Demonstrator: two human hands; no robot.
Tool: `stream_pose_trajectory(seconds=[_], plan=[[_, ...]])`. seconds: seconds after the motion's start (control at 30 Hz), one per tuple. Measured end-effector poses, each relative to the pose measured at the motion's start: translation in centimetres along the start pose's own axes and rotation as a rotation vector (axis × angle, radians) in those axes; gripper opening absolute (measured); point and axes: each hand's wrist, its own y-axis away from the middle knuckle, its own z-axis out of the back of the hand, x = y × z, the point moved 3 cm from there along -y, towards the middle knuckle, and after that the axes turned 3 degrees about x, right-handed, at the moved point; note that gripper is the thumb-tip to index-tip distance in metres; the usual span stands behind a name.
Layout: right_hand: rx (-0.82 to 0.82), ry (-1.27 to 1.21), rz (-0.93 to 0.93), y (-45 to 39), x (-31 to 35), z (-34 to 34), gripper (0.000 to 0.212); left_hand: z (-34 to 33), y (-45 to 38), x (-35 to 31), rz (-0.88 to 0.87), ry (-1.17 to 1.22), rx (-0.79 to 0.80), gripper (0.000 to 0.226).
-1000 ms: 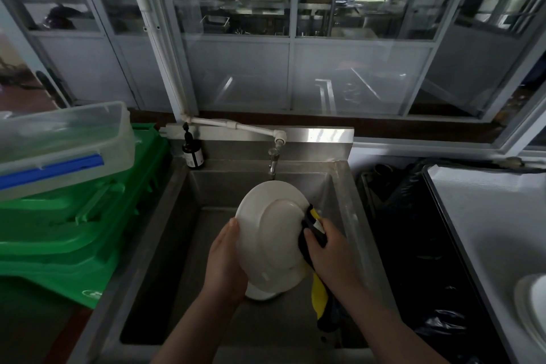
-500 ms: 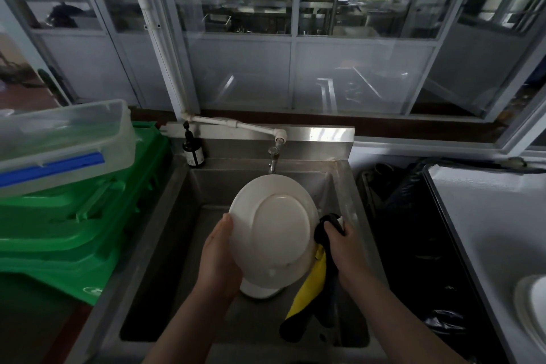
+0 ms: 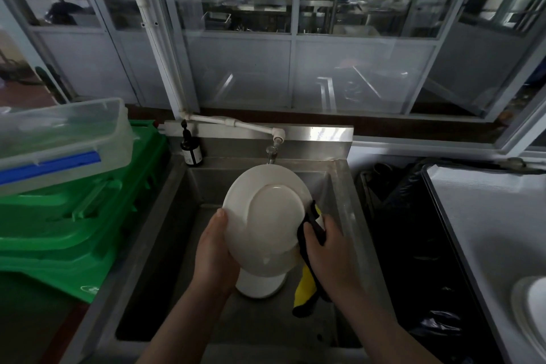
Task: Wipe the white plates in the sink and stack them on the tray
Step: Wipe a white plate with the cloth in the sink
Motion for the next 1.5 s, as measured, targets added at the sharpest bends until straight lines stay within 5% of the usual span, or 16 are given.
stream_pose_trajectory(seconds=[1.13,1.5], plan=[[0.311,0.088,0.475,5.1,3.2,-8.0,0.015,1.4,0.3,-0.3,-0.025,0.105,-0.108,0.028],[0.322,0.12,0.461,4.5,1.3,-6.6,0.024,2.6,-0.7,-0.8,0.01,0.195,-0.101,0.031]])
